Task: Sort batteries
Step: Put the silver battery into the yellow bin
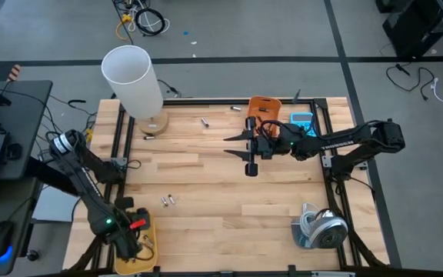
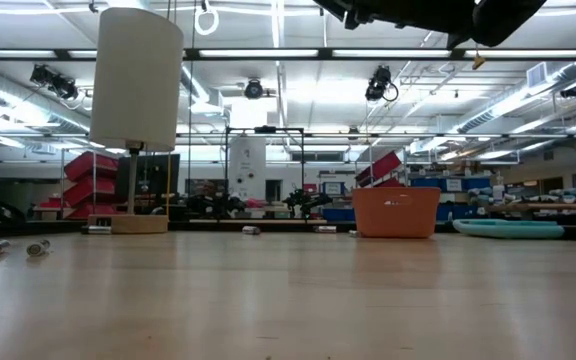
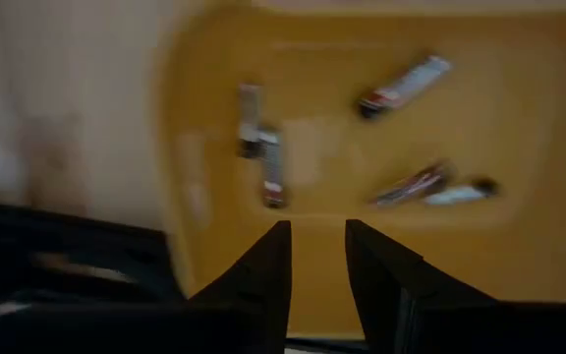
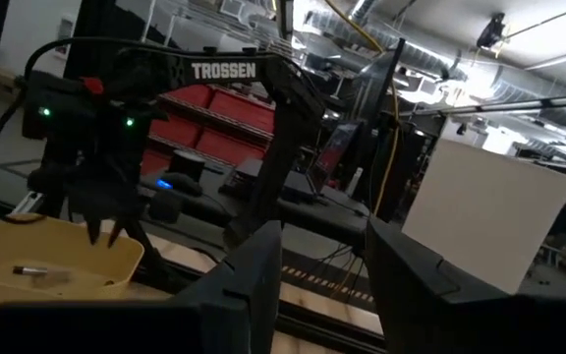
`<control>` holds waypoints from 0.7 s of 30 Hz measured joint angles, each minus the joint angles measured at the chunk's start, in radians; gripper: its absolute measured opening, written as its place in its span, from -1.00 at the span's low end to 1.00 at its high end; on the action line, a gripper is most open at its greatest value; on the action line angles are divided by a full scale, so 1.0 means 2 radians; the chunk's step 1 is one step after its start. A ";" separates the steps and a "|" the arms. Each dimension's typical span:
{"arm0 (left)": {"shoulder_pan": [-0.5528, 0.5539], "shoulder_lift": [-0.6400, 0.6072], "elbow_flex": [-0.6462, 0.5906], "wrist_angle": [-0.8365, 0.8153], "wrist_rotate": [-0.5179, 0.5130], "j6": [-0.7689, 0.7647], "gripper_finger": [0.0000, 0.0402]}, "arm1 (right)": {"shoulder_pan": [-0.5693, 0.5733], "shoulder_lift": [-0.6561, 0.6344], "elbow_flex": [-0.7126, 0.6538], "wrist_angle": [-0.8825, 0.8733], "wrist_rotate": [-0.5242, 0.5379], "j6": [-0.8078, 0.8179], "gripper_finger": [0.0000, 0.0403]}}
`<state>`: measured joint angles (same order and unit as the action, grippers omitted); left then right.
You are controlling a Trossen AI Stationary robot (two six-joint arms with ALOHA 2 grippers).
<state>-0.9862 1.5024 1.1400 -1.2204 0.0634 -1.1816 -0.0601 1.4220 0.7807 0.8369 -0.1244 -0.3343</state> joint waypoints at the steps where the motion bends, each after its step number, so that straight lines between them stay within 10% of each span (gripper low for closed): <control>1: 0.004 0.000 0.000 -0.014 -0.009 0.000 -0.50 | 0.000 0.000 0.000 0.000 0.001 0.001 -0.33; 6: 0.039 0.000 0.028 -0.068 -0.059 0.041 -0.50 | -0.001 0.000 0.000 -0.001 0.002 0.014 -0.33; 13: 0.104 -0.001 0.059 -0.069 -0.259 0.242 -0.50 | -0.001 0.000 0.000 -0.003 0.004 0.014 -0.34; 21: 0.190 -0.001 -0.001 -0.064 -0.266 0.378 -0.49 | -0.002 0.000 0.000 -0.031 0.004 0.010 -0.35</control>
<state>-0.6071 1.5009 1.1372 -1.3485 -0.4686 -0.4264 -0.0633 1.4220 0.7811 0.7753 -0.1165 -0.3142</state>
